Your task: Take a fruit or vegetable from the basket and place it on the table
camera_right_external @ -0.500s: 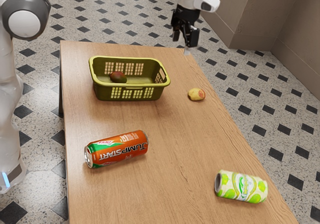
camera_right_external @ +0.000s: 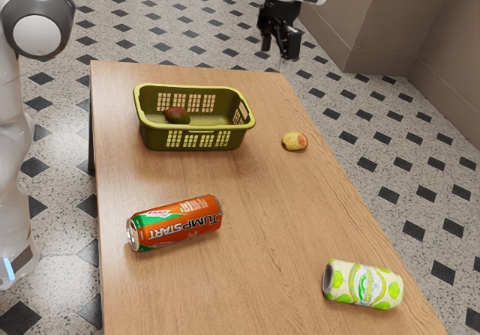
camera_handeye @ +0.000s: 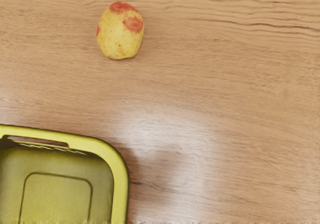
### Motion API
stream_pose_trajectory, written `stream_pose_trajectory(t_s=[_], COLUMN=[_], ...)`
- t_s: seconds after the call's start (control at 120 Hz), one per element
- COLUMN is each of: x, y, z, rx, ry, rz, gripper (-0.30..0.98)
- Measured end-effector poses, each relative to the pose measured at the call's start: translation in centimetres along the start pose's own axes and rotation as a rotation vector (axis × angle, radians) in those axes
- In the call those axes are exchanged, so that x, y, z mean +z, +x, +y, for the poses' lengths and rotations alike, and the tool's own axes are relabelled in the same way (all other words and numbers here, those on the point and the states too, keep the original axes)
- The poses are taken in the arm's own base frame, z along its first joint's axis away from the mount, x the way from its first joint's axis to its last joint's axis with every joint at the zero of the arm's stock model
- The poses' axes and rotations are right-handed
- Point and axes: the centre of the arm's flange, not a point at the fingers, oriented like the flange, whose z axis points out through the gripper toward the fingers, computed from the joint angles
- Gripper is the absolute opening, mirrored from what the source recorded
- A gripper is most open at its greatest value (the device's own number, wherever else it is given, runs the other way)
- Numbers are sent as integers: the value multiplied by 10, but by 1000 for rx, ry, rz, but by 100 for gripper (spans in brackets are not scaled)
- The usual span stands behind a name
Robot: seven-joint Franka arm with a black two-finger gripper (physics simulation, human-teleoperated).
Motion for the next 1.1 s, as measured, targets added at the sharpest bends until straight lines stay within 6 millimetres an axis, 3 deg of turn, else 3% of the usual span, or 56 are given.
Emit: stream_pose_trajectory(t_s=[0.108, 0.2, 0.375, 0.442, 0.758, 0.967, 1.1], x=[7, 25, 35, 37, 41, 48, 46], y=[-1, 4, 3, 2, -1, 3, 0], z=[4, -3, -81, -96, -52, -82, -87], rx=[-60, -160, -479, -570, -833, -1087, -1208], ry=[1, -9, -23, -23, -10, 31, 50], rz=[-32, -84, -135, -147, -222, -221, -224], gripper=[69, 69, 69, 69, 69, 69, 69])
